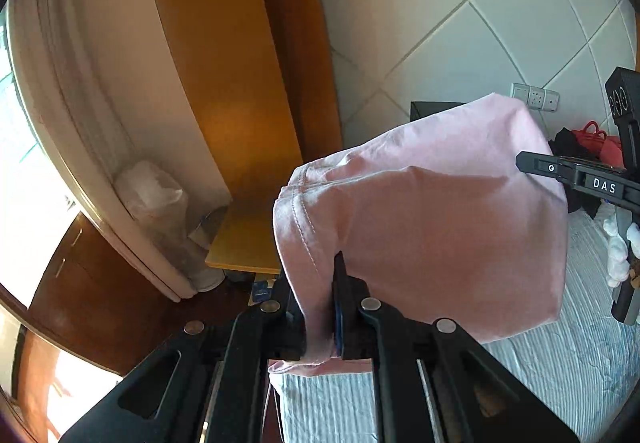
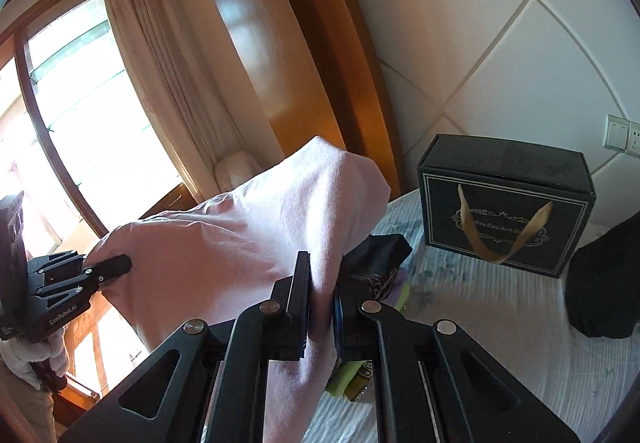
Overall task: Fold clothes
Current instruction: 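Lift the folded shirt with both grippers and carry it toward the clothes stack, then lower the folded shirt onto the clothes stack and open both grippers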
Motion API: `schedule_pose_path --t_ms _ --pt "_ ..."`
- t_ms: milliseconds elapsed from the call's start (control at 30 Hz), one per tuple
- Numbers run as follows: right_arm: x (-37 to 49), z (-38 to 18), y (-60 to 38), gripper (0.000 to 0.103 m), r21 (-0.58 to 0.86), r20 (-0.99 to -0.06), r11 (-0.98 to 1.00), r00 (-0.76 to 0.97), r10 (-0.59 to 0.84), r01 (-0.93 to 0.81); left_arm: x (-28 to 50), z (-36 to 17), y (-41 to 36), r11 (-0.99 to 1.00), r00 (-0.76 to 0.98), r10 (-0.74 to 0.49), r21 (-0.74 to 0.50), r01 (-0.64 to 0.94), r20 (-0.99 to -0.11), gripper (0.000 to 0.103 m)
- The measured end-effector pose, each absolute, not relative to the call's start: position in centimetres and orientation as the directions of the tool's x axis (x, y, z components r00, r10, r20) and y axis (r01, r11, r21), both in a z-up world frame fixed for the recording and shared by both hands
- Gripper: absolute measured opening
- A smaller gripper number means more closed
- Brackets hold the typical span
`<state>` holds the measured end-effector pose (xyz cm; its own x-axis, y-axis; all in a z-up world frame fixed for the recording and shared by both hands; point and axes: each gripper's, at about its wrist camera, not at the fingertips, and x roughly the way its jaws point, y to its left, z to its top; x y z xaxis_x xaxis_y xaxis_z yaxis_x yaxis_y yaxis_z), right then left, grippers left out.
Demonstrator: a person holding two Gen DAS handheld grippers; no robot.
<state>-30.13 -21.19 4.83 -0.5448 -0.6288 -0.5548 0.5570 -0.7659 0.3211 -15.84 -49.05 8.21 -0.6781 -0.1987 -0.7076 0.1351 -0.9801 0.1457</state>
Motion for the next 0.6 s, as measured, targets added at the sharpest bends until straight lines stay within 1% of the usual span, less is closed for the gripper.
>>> schedule_pose_path --t_ms 33,100,133,167,200,233,267,333,367,433,500,600 --pt "-31.3 3.5 -22.5 0.009 0.312 -0.573 -0.778 -0.545 -0.612 0.545 -17.1 6.4 -50.5 -0.982 -0.650 -0.189 0.134 0.134 -0.736 0.008" --pt "-33.3 0.2 -24.3 0.011 0.306 -0.639 -0.806 -0.518 -0.569 0.507 -19.5 2.3 -53.0 -0.984 -0.570 -0.173 0.112 0.140 -0.803 0.016" --pt "-34.3 -1.5 -25.1 0.018 0.302 -0.673 -0.819 -0.500 -0.545 0.487 -20.0 0.6 -53.7 -0.982 -0.544 -0.180 0.115 0.152 -0.820 0.019" --pt "-35.2 -3.2 -25.8 0.035 0.297 -0.714 -0.831 -0.469 -0.520 0.470 -20.1 -0.5 -54.0 -0.979 -0.533 -0.190 0.120 0.163 -0.825 0.037" --pt "-35.3 -4.2 -25.8 0.048 0.297 -0.730 -0.833 -0.452 -0.513 0.467 -20.1 -1.7 -54.4 -0.977 -0.522 -0.200 0.126 0.174 -0.829 0.064" --pt "-35.3 -5.0 -25.7 0.070 0.298 -0.737 -0.832 -0.441 -0.512 0.468 -20.1 -2.8 -54.7 -0.974 -0.511 -0.210 0.132 0.185 -0.834 0.075" --pt "-35.3 -5.7 -25.5 0.075 0.300 -0.743 -0.830 -0.431 -0.512 0.470 -19.9 -3.3 -54.8 -0.972 -0.514 -0.217 0.134 0.194 -0.830 0.080" --pt "-34.3 -5.8 -24.5 0.076 0.283 -0.728 -0.829 -0.455 -0.513 0.482 -18.9 -2.6 -54.4 -0.970 -0.549 -0.225 0.129 0.208 -0.805 0.080" --pt "-33.7 -5.6 -23.9 0.083 0.279 -0.717 -0.831 -0.471 -0.513 0.481 -18.2 -1.9 -53.9 -0.969 -0.571 -0.225 0.122 0.214 -0.790 0.080" --pt "-32.4 -4.8 -22.4 0.092 0.276 -0.698 -0.838 -0.502 -0.512 0.471 -16.8 -0.2 -52.7 -0.969 -0.614 -0.220 0.096 0.228 -0.758 0.080" --pt "-30.8 -4.0 -21.1 0.094 0.287 -0.680 -0.836 -0.516 -0.521 0.468 -15.6 1.2 -51.6 -0.971 -0.646 -0.193 0.051 0.233 -0.739 0.080" --pt "-28.7 -3.6 -19.8 0.096 0.291 -0.677 -0.836 -0.517 -0.523 0.464 -14.2 2.4 -49.4 -0.976 -0.659 -0.134 -0.016 0.217 -0.740 0.080"
